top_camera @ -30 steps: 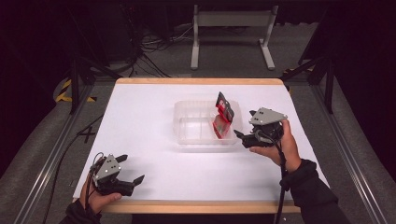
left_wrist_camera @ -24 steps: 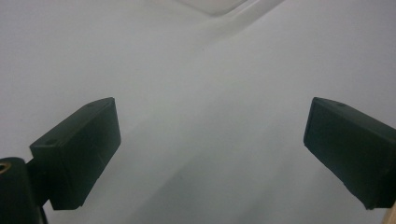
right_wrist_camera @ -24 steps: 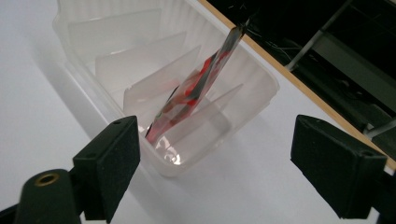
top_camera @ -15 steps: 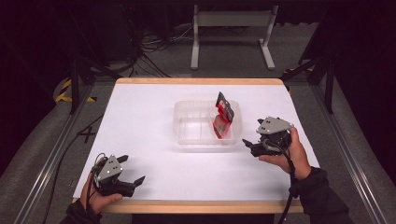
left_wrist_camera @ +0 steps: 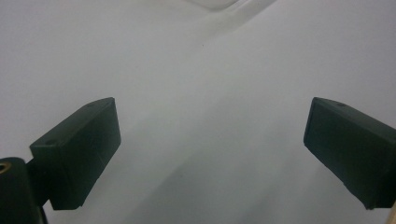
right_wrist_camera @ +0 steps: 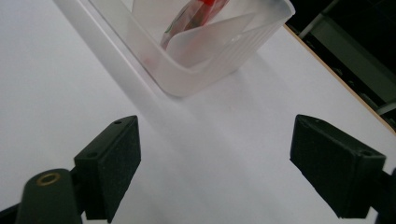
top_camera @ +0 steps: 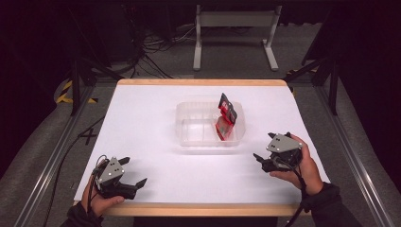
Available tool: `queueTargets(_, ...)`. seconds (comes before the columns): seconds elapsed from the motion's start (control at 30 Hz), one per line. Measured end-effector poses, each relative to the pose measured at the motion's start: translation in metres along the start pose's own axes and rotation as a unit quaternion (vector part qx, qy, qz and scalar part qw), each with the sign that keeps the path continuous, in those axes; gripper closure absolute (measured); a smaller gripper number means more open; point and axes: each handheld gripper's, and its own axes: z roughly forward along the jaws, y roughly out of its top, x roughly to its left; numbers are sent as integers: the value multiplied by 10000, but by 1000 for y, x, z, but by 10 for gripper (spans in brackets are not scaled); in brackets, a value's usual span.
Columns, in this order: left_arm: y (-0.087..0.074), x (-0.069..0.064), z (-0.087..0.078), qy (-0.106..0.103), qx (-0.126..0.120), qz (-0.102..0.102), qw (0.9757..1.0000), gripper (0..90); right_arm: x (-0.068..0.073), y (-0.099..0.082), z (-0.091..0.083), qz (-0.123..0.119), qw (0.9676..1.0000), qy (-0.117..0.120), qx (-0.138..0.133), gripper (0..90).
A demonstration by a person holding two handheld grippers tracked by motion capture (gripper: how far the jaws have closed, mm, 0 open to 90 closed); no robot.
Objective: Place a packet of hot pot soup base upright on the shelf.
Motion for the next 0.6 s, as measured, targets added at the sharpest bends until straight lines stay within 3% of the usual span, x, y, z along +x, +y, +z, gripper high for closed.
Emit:
queueTargets(0.1,0,0,0,4,-7,4,10000,45,2,-8,-1,-33,9999,-49,-90,167)
queueTargets(0.27,0,0,1,-2,6,4,10000,46,4,-24,-6,120,9995,-28,-302,166)
queueTargets(0.4,0,0,1,-3,20,11,10000,46,5,-36,-12,202,9984,-161,-502,159)
queueTargets(0.6,0,1,1,29,7,8,10000,47,2,-54,-20,488,9961,-212,-705,141)
